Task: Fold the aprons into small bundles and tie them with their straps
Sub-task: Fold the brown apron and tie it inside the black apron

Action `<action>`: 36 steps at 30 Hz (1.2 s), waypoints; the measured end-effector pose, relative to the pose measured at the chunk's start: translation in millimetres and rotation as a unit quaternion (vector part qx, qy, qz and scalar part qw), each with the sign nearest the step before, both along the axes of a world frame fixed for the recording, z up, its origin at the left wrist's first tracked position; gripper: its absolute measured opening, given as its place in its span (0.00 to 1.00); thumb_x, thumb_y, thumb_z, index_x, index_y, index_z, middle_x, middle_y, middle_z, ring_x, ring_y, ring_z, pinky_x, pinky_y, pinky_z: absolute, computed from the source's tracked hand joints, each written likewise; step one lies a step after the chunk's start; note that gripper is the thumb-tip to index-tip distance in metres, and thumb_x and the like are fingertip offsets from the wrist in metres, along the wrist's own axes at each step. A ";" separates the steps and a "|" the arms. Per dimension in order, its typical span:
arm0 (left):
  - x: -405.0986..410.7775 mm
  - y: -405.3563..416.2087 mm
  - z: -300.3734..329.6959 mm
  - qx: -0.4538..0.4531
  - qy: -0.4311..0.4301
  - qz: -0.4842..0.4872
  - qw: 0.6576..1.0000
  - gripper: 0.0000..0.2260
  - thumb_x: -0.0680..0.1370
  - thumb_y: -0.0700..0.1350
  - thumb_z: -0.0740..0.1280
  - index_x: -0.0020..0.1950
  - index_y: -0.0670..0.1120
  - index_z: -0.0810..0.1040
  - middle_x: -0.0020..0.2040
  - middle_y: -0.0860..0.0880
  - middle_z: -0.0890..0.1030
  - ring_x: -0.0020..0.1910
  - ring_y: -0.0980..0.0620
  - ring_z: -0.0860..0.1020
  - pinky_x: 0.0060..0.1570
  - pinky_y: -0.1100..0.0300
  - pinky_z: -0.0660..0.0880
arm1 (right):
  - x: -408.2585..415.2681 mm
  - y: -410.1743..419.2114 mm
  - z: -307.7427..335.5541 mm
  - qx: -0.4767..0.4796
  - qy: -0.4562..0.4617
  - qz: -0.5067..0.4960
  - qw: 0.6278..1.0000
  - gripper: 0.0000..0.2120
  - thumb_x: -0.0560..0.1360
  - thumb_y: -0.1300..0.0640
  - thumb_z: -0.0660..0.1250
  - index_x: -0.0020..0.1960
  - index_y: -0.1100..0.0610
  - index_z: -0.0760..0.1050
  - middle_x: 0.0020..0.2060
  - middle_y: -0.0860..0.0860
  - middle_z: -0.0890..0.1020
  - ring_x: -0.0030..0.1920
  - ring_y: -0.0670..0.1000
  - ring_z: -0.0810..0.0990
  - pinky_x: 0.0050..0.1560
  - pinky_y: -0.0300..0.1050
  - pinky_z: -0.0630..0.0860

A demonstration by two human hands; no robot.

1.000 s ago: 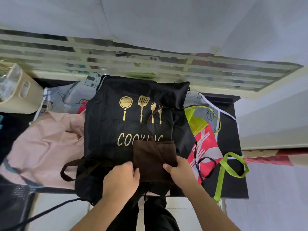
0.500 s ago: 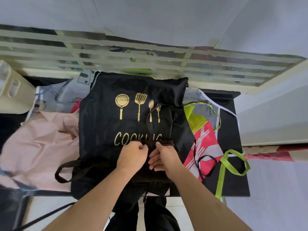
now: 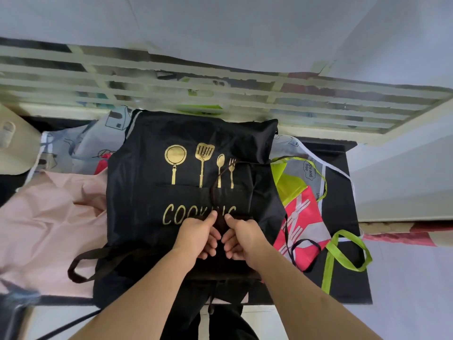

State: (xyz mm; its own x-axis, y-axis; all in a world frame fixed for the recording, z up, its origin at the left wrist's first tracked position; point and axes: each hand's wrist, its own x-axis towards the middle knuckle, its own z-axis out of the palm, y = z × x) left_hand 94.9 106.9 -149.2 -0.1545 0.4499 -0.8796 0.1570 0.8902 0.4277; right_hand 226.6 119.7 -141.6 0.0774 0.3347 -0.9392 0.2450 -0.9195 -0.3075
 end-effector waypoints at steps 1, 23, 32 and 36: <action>-2.1 -4.9 3.5 0.008 -0.019 0.006 1.000 0.25 0.84 0.58 0.64 0.41 0.39 0.84 0.28 0.45 0.80 0.24 0.49 0.77 0.25 0.59 0.72 | 3.6 -3.2 3.5 -0.004 0.015 0.004 1.000 0.28 0.84 0.42 0.61 0.38 0.62 0.82 0.29 0.57 0.82 0.25 0.54 0.79 0.31 0.41 0.74; -22.2 -73.1 26.3 0.072 0.101 -0.021 0.992 0.13 0.83 0.49 0.68 0.44 0.42 0.81 0.34 0.45 0.84 0.25 0.52 0.81 0.25 0.63 0.75 | 40.3 -57.0 15.0 0.202 -0.210 0.094 0.952 0.07 0.78 0.53 0.70 0.54 0.51 0.74 0.46 0.46 0.81 0.45 0.45 0.79 0.39 0.37 0.70; -38.8 -81.1 27.8 -0.113 0.075 -0.098 0.986 0.21 0.82 0.62 0.66 0.55 0.43 0.76 0.36 0.45 0.87 0.33 0.47 0.87 0.39 0.50 0.86 | 41.6 -37.5 16.1 0.125 -0.105 0.148 0.975 0.11 0.81 0.48 0.67 0.54 0.55 0.81 0.47 0.52 0.85 0.49 0.52 0.84 0.56 0.53 0.82; -38.7 -78.8 31.2 -0.123 0.019 -0.047 0.991 0.19 0.81 0.62 0.67 0.51 0.45 0.74 0.39 0.43 0.88 0.36 0.45 0.88 0.40 0.48 0.86 | 41.2 -41.3 22.6 0.094 0.019 0.039 0.995 0.17 0.79 0.44 0.71 0.64 0.50 0.77 0.55 0.49 0.85 0.55 0.53 0.85 0.53 0.55 0.85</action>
